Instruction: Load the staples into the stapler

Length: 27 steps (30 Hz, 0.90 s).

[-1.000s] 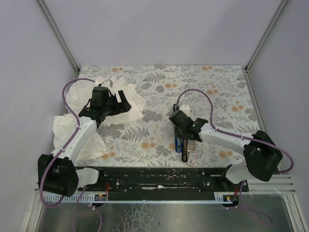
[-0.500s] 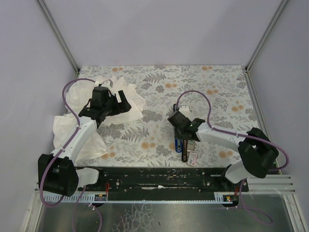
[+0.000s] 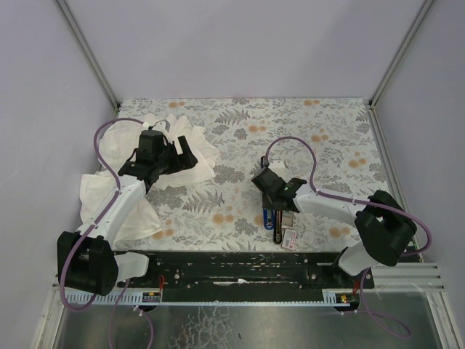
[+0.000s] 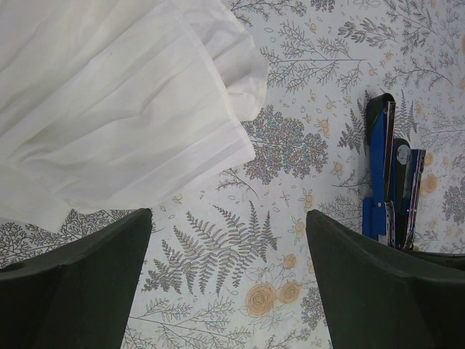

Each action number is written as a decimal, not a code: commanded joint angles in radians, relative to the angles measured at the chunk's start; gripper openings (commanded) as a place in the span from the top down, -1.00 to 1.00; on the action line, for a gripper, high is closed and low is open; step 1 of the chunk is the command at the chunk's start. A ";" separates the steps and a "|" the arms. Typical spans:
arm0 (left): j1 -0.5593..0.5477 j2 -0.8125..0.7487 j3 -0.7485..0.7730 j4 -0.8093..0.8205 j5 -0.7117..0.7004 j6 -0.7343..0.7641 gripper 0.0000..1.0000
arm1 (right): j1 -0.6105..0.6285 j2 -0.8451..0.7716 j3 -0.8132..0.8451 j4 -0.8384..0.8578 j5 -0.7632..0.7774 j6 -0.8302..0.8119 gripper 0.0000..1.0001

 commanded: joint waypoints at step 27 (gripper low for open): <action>0.009 0.012 -0.004 0.031 0.003 0.024 -0.73 | -0.014 0.031 0.053 0.002 0.069 -0.021 0.82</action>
